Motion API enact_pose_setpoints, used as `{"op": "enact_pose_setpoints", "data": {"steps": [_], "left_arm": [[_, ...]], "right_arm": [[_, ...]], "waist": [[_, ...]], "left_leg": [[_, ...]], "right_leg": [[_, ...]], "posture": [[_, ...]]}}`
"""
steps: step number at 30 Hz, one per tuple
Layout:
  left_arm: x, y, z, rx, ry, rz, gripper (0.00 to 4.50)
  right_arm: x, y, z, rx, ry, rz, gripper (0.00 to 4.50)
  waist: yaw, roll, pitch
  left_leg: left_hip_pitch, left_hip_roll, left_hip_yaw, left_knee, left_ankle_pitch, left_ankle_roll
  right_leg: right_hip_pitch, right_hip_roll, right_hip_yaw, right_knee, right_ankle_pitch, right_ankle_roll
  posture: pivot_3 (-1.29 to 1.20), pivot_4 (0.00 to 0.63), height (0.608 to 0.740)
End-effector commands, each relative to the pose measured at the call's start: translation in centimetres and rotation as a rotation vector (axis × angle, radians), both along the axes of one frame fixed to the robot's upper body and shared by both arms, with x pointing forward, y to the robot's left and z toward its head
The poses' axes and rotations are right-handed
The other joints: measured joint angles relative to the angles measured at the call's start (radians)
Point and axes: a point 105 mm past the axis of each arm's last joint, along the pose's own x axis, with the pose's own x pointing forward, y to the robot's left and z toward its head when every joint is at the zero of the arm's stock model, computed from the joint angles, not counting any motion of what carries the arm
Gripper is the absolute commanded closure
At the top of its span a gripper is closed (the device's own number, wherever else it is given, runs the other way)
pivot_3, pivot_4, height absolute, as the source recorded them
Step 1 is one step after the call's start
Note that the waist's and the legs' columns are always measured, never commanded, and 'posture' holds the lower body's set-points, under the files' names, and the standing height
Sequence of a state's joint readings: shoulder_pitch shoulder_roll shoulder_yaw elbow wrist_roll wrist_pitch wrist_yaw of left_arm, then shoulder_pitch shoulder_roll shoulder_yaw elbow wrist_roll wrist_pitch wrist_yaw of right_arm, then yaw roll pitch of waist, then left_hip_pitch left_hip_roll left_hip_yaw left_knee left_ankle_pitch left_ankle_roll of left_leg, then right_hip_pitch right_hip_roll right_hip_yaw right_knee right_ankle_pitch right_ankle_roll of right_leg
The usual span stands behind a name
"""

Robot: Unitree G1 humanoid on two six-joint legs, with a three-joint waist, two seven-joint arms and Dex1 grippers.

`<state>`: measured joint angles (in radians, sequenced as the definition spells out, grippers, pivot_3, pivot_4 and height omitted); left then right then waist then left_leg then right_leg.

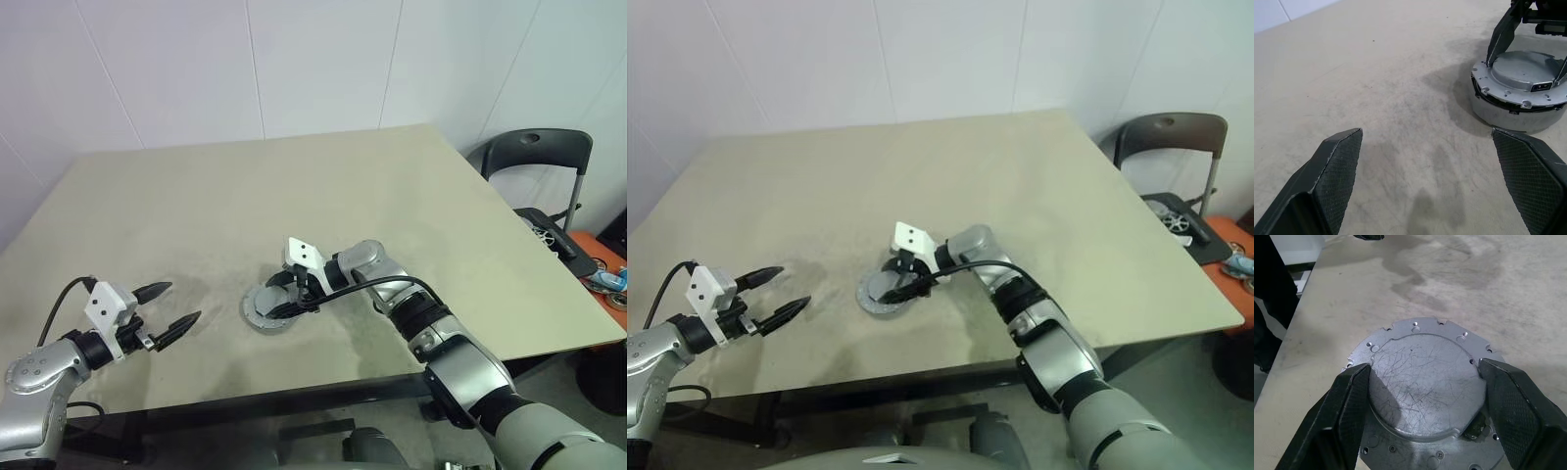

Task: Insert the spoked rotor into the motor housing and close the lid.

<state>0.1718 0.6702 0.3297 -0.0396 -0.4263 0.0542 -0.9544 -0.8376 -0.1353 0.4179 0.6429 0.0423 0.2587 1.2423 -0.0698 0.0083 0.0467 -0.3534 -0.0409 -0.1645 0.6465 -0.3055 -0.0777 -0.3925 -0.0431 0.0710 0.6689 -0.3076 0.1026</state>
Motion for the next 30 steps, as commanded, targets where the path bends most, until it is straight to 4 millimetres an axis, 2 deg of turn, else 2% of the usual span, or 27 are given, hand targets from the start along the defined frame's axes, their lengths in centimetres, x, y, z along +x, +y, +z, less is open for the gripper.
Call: {"op": "enact_pose_setpoints", "data": {"steps": [1, 9, 18, 23, 30], "left_arm": [[0.2, -0.2, 1.1, 0.009, -0.044, -0.012, 0.0], [0.3, -0.3, 1.1, 0.006, -0.044, -0.016, 0.0], [0.3, -0.4, 1.0, 0.003, -0.042, -0.019, 0.0], [0.6, -1.2, 1.2, -0.01, -0.053, -0.039, 0.0], [0.9, -2.1, 1.1, -0.03, -0.043, -0.071, 0.0]], "right_arm": [[0.6, 0.7, 1.7, 0.033, -0.039, -0.001, 1.34], [0.6, 0.8, 1.8, 0.045, -0.014, -0.016, 1.34], [0.6, 0.3, 0.6, -0.005, -0.037, -0.018, 1.34], [0.4, -0.1, -0.7, -0.047, -0.035, -0.011, 1.34], [0.1, -0.3, -0.9, -0.051, -0.005, -0.004, 1.34]], "waist": [[0.0, 0.0, 0.0], [0.0, 0.0, 0.0], [0.0, 0.0, 0.0], [0.001, 0.0, 0.0], [0.001, 0.0, 0.0]], "left_leg": [[0.0, 0.0, 0.0, 0.0, 0.0, 0.0], [0.0, 0.0, 0.0, 0.0, 0.0, 0.0], [0.001, 0.0, 0.0, 0.0, 0.0, 0.0], [0.003, 0.0, 0.0, 0.0, 0.0, 0.0], [0.008, 0.0, 0.0, 0.0, 0.0, 0.0]], "right_leg": [[0.0, 0.0, 0.0, 0.0, 0.0, 0.0], [0.0, 0.0, 0.0, 0.0, 0.0, 0.0], [0.001, 0.0, 0.0, 0.0, 0.0, 0.0], [0.003, 0.0, 0.0, 0.0, 0.0, 0.0], [0.004, 0.0, 0.0, 0.0, 0.0, 0.0]], "posture": [[0.0, 0.0, 0.74], [0.0, 0.0, 0.74], [0.0, 0.0, 0.74], [0.0, 0.0, 0.74], [0.0, 0.0, 0.74]]}}
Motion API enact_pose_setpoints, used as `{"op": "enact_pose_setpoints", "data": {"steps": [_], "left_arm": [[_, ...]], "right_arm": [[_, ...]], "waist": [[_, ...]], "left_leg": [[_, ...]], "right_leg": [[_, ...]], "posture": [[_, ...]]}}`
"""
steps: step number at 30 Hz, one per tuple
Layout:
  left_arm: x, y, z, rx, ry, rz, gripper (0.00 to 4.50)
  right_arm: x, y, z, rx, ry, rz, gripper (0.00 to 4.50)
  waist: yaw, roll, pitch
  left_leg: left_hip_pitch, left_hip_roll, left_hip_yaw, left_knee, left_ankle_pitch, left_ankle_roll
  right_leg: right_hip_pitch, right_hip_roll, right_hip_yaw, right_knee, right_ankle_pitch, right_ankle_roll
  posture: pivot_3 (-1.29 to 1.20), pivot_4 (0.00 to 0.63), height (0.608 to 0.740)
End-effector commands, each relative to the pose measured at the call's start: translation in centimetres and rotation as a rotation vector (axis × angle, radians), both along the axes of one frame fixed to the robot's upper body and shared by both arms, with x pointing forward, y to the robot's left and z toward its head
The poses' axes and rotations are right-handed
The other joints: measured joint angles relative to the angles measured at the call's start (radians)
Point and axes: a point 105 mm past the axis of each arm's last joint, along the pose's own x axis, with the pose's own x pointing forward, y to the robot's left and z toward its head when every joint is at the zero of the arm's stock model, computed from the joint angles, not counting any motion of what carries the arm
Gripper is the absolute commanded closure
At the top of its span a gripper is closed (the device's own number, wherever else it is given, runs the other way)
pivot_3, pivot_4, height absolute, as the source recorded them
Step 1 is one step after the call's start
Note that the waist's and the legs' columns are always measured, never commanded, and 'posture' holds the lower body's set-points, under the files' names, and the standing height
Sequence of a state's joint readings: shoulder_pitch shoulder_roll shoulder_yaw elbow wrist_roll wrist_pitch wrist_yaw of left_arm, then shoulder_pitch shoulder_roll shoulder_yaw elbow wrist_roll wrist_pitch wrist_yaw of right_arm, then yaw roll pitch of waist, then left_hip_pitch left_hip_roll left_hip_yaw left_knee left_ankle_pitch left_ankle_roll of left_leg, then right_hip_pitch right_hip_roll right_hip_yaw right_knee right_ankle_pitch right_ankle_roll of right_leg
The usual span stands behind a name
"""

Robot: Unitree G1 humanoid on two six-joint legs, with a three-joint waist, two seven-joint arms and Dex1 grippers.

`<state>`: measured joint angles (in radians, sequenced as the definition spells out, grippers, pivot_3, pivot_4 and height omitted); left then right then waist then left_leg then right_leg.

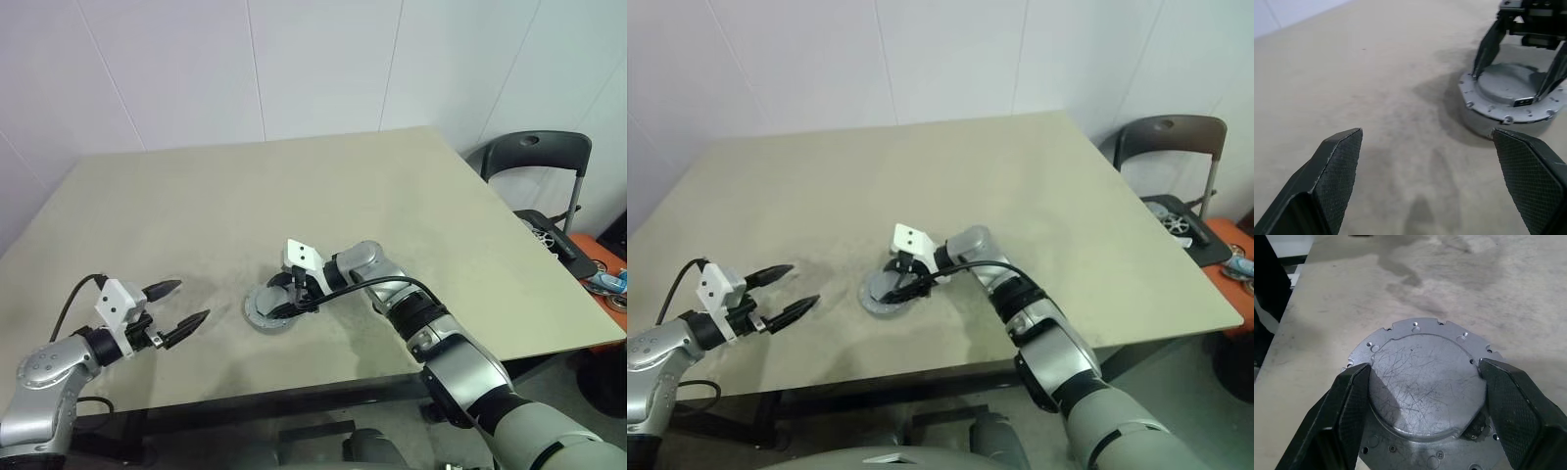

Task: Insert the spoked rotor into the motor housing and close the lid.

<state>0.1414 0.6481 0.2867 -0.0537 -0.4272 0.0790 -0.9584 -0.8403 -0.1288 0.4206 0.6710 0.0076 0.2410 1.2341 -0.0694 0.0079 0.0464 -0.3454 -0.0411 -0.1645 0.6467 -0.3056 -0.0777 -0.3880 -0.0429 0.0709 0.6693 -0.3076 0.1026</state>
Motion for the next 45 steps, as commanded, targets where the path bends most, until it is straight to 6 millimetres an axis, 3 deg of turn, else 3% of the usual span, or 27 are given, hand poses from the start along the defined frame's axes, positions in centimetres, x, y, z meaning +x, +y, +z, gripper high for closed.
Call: {"op": "enact_pose_setpoints", "data": {"steps": [1, 10, 32, 43, 45], "left_arm": [[0.5, -0.7, 1.4, 0.0, -0.056, -0.029, 0.0], [1.4, -1.8, 2.5, -0.007, -0.101, -0.058, 0.0], [1.7, -0.8, 2.3, 0.012, -0.103, -0.042, 0.0], [1.7, -1.4, 2.0, -0.055, -0.069, -0.045, 0.0], [2.2, -1.7, 2.1, -0.094, -0.065, -0.038, 0.61]], "right_arm": [[-0.1, -0.2, -0.3, -0.021, 0.017, 0.002, 1.34], [0.8, -0.1, -0.7, -0.036, 0.03, -0.078, 1.34], [0.5, -0.7, -1.0, -0.06, 0.003, -0.021, 1.34], [0.5, -0.8, -1.5, -0.067, 0.019, -0.04, 1.34], [0.5, -0.8, -1.5, -0.065, 0.019, -0.043, 1.34]], "waist": [[0.001, 0.0, 0.0], [0.0, 0.0, 0.0], [0.001, 0.0, 0.0], [0.001, 0.0, 0.0], [0.003, 0.0, 0.0]], "left_leg": [[0.0, 0.0, 0.0, 0.0, 0.0, 0.0], [0.007, 0.0, 0.0, 0.0, 0.0, 0.0], [0.008, 0.0, 0.0, 0.0, 0.0, 0.0], [0.008, 0.0, 0.0, 0.0, 0.0, 0.0], [0.008, 0.0, 0.0, 0.0, 0.0, 0.0]], "right_leg": [[0.0, 0.0, 0.0, 0.0, 0.0, 0.0], [0.007, 0.0, 0.0, 0.0, 0.0, 0.0], [0.009, 0.0, 0.0, -0.001, 0.0, 0.0], [0.009, 0.0, 0.0, -0.001, 0.0, 0.0], [0.009, 0.0, 0.0, -0.001, 0.0, 0.0]], "posture": [[0.0, 0.0, 0.74], [0.0, 0.0, 0.74], [0.0, 0.0, 0.74], [0.0, 0.0, 0.74], [0.0, 0.0, 0.74]]}}
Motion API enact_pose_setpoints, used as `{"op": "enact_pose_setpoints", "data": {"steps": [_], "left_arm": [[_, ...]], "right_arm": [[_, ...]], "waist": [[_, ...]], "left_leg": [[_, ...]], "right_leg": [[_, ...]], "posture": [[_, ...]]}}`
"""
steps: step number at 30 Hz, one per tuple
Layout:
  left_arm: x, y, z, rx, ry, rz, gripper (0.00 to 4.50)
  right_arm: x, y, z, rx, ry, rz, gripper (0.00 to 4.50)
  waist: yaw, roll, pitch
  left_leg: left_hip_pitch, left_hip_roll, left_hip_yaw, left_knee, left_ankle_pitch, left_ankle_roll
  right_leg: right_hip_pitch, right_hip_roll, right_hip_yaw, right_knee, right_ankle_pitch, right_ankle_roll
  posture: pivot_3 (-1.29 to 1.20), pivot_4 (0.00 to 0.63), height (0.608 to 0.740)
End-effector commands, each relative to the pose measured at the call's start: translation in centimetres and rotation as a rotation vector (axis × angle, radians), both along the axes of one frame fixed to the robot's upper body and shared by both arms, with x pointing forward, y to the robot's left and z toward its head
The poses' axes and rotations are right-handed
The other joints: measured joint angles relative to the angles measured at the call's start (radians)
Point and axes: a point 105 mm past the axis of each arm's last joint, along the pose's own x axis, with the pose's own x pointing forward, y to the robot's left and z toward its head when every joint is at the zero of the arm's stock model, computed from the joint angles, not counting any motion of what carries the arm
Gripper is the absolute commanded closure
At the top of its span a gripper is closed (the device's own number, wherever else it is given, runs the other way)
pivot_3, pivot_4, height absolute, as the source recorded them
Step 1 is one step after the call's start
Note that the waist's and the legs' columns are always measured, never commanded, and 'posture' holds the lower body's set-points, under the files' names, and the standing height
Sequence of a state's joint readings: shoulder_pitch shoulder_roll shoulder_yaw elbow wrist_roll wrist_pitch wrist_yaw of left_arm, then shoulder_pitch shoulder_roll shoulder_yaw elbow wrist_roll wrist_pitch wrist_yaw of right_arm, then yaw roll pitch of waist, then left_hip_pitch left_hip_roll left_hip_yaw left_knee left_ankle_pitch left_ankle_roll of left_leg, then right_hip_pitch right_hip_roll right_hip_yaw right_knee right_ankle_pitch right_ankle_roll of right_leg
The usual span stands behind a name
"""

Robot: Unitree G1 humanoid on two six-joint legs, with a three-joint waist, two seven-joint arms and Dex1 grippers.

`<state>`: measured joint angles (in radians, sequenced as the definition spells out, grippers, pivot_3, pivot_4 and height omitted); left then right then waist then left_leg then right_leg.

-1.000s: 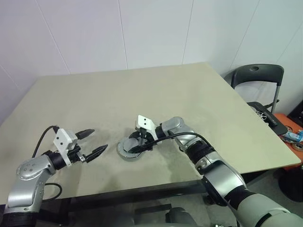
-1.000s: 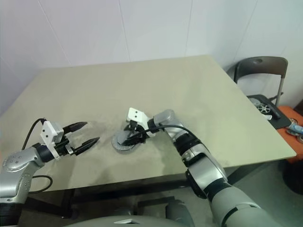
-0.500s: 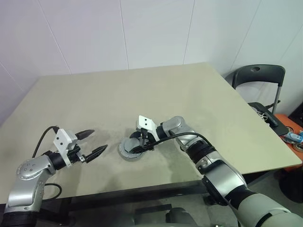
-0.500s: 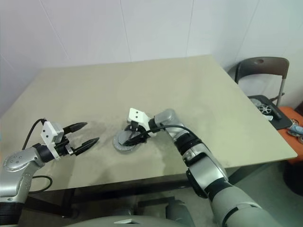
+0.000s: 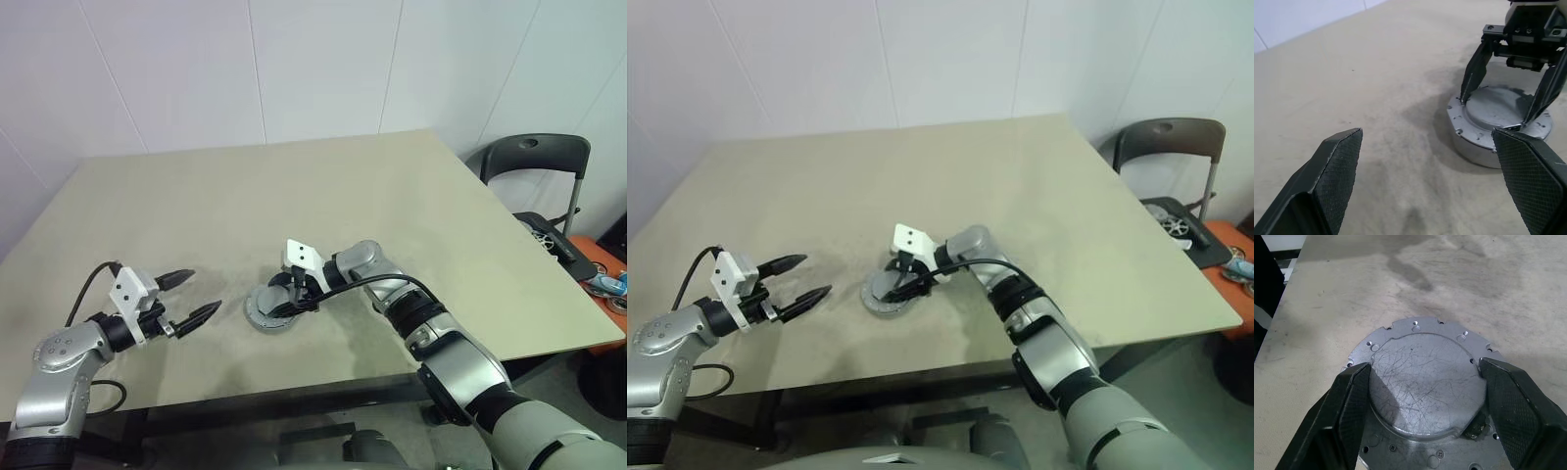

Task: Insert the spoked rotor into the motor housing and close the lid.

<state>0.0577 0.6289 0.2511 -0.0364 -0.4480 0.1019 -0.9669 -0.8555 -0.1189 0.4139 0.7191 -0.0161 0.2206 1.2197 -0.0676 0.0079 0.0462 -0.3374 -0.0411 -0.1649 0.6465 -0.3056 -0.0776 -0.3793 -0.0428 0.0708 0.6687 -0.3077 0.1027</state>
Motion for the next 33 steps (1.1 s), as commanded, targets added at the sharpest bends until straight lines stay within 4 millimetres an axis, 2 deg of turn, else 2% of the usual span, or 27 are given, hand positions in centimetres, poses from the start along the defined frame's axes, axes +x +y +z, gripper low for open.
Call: {"op": "enact_pose_setpoints", "data": {"steps": [1, 11, 12, 23, 29, 33], "left_arm": [[0.9, -0.4, 1.2, -0.042, -0.039, 0.004, 0.92], [2.6, -3.1, 1.7, -0.067, -0.036, -0.022, 4.27], [2.7, -3.5, 1.5, -0.052, -0.03, -0.034, 4.5], [4.2, -7.2, -0.7, -0.003, 0.074, -0.113, 4.5], [4.0, -7.8, -1.3, 0.021, 0.129, -0.126, 4.5], [4.1, -7.6, -0.9, 0.037, 0.113, -0.11, 4.5]], "right_arm": [[0.0, -0.6, -1.1, -0.044, 0.028, -0.025, 1.34], [0.1, -0.6, -1.1, -0.046, 0.029, -0.029, 1.34], [0.1, -0.6, -1.1, -0.046, 0.029, -0.029, 1.34], [0.0, -0.9, -1.2, -0.046, 0.036, -0.037, 1.34], [0.1, -0.8, -1.2, -0.045, 0.037, -0.041, 1.34], [0.1, -0.8, -1.2, -0.045, 0.039, -0.044, 1.34]], "waist": [[0.0, -0.001, 0.0], [0.0, -0.001, -0.001], [-0.001, -0.001, -0.001], [-0.001, -0.001, -0.001], [-0.001, 0.0, -0.001], [0.0, 0.0, -0.001]], "left_leg": [[0.0, 0.0, 0.0, 0.0, 0.0, 0.0], [0.0, 0.0, -0.001, 0.0, 0.0, 0.0], [0.001, 0.0, -0.001, 0.0, 0.0, 0.0], [0.001, 0.0, -0.001, 0.0, 0.0, 0.0], [0.001, 0.0, -0.002, 0.0, 0.0, 0.0], [0.001, 0.0, -0.002, 0.0, 0.0, 0.0]], "right_leg": [[0.0, 0.0, 0.0, 0.0, 0.0, 0.0], [0.003, 0.0, -0.001, 0.0, 0.0, 0.0], [0.004, 0.0, -0.001, 0.0, 0.0, 0.0], [0.005, 0.0, -0.001, -0.001, 0.0, 0.0], [0.005, 0.0, -0.001, -0.001, 0.0, 0.0], [0.005, 0.0, -0.001, -0.001, 0.0, 0.0]], "posture": [[0.0, 0.0, 0.74], [0.0, 0.0, 0.74], [0.0, 0.0, 0.74], [0.0, 0.0, 0.74], [0.0, 0.0, 0.74], [0.0, 0.0, 0.74]]}}
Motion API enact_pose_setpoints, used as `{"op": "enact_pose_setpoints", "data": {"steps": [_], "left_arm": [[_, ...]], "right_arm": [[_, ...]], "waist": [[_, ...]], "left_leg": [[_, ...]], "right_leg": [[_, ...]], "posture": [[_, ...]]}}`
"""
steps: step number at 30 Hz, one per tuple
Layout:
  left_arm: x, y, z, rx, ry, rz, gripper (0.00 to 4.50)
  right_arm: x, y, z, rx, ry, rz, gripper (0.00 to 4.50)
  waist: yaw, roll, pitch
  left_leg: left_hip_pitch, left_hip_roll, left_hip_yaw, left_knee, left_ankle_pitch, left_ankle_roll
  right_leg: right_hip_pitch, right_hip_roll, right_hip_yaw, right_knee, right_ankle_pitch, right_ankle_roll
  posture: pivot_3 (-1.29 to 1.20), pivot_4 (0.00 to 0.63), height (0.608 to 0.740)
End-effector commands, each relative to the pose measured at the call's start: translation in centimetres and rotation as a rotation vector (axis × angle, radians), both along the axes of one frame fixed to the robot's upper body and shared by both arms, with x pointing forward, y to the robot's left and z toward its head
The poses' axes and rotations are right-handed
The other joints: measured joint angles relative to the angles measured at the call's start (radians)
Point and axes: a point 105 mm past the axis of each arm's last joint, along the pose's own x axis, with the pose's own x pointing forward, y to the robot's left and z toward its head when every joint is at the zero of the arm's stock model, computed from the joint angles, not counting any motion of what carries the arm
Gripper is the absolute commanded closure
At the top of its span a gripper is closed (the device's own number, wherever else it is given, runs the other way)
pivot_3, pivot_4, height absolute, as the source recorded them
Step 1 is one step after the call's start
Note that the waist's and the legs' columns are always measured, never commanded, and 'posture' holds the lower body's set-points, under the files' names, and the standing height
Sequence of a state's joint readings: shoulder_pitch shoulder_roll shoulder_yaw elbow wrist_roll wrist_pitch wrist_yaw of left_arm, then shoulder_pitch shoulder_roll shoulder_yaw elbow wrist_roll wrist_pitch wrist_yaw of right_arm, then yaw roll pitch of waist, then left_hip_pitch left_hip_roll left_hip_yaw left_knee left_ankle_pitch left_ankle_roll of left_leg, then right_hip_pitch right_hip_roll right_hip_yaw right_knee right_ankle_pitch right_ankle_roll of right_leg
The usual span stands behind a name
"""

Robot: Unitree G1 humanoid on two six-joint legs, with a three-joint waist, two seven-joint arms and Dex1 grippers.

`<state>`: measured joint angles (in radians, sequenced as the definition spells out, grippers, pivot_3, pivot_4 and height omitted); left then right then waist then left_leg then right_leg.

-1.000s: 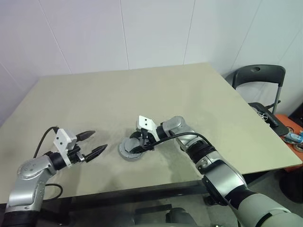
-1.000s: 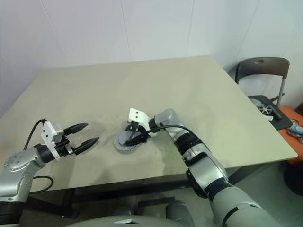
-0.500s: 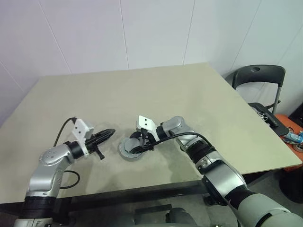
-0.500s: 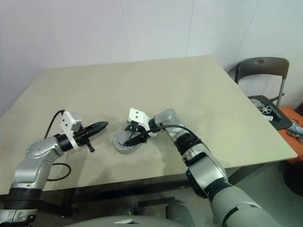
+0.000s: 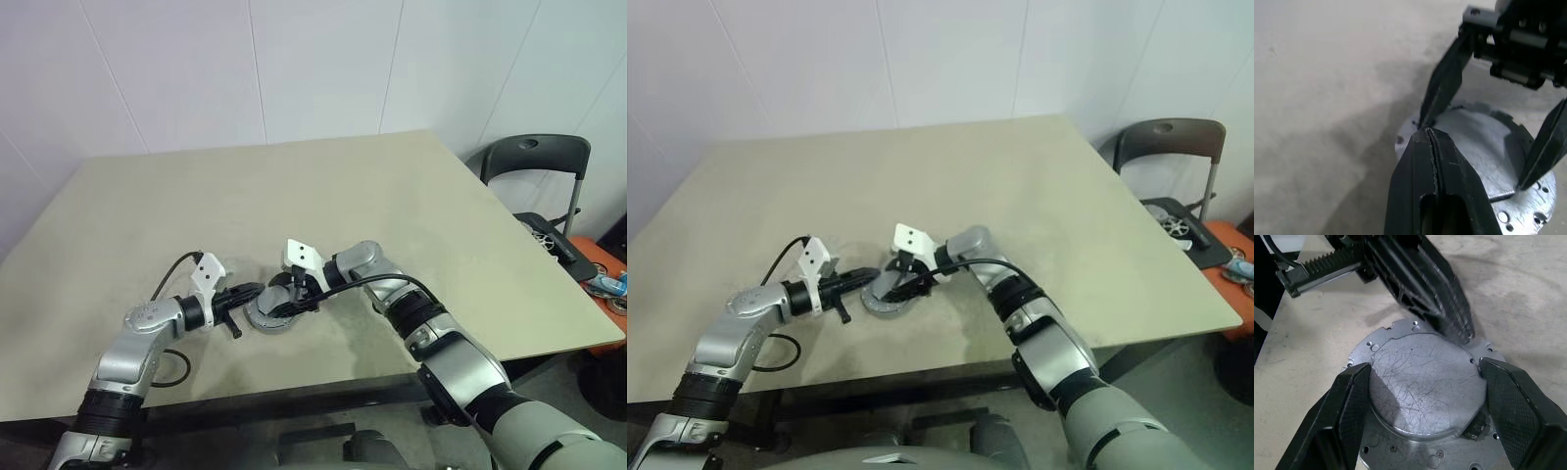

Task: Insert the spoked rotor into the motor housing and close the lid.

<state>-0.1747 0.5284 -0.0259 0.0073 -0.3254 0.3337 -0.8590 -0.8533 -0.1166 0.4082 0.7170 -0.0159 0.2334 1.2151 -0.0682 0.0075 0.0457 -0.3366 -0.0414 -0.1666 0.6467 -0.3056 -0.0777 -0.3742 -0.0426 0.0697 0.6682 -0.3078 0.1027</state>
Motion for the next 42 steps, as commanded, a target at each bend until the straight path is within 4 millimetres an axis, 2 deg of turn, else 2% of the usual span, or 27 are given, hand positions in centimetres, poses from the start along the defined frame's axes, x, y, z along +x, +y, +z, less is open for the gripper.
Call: {"op": "enact_pose_setpoints", "data": {"steps": [1, 14, 24, 28, 36, 40, 42], "left_arm": [[0.5, 0.0, 1.9, 0.013, -0.068, 0.006, 4.5], [-0.1, 0.6, -0.2, 0.156, -0.008, -0.04, 4.5], [-0.6, 0.1, -1.2, 0.152, 0.019, -0.067, 4.5], [-0.9, 0.1, -1.6, 0.153, 0.021, -0.075, 4.5], [-1.3, -0.2, -2.1, 0.138, 0.025, -0.095, 4.5], [-1.6, -0.4, -2.3, 0.13, 0.035, -0.113, 4.5], [-1.9, -0.6, -2.4, 0.124, 0.047, -0.135, 4.5]], "right_arm": [[0.1, -0.8, -1.1, -0.047, 0.03, -0.032, 1.34], [0.1, -0.8, -1.2, -0.047, 0.03, -0.036, 1.34], [0.1, -1.0, -0.9, -0.034, 0.061, -0.044, 1.34], [0.1, -0.8, 0.2, -0.012, 0.047, -0.025, 0.02], [0.7, -0.8, 4.0, 0.093, 0.021, -0.042, 0.02], [1.6, -1.7, 6.2, 0.178, 0.051, -0.123, 0.02], [1.9, -2.5, 6.9, 0.221, 0.125, -0.182, 0.02]], "waist": [[0.0, 0.0, 0.0], [0.0, 0.0, 0.0], [0.001, 0.001, 0.0], [0.002, 0.001, -0.001], [0.005, 0.001, 0.0], [0.01, 0.001, 0.0], [0.015, 0.001, 0.0]], "left_leg": [[0.0, 0.0, 0.0, 0.0, 0.0, 0.0], [0.0, 0.0, 0.0, 0.0, 0.0, 0.0], [0.001, 0.0, 0.0, 0.0, 0.0, 0.0], [0.0, 0.0, 0.0, -0.001, 0.0, 0.0], [-0.001, 0.0, 0.0, -0.001, 0.0, 0.0], [-0.002, 0.0, -0.001, -0.002, 0.0, 0.0], [-0.002, 0.0, 0.0, -0.002, 0.0, 0.0]], "right_leg": [[0.0, 0.0, 0.0, 0.0, 0.0, 0.0], [0.0, 0.0, 0.0, 0.0, 0.0, 0.0], [0.001, 0.0, 0.0, -0.001, 0.0, 0.0], [0.001, 0.0, 0.0, -0.002, 0.0, 0.0], [0.0, -0.001, 0.0, -0.002, 0.0, 0.0], [-0.001, -0.001, 0.0, -0.004, 0.0, 0.0], [-0.001, -0.001, 0.0, -0.004, 0.0, 0.0]], "posture": [[0.0, 0.0, 0.74], [0.0, 0.0, 0.74], [0.0, 0.0, 0.74], [0.0, 0.0, 0.74], [0.0, 0.0, 0.74], [0.0, 0.0, 0.74], [0.0, 0.0, 0.74]]}}
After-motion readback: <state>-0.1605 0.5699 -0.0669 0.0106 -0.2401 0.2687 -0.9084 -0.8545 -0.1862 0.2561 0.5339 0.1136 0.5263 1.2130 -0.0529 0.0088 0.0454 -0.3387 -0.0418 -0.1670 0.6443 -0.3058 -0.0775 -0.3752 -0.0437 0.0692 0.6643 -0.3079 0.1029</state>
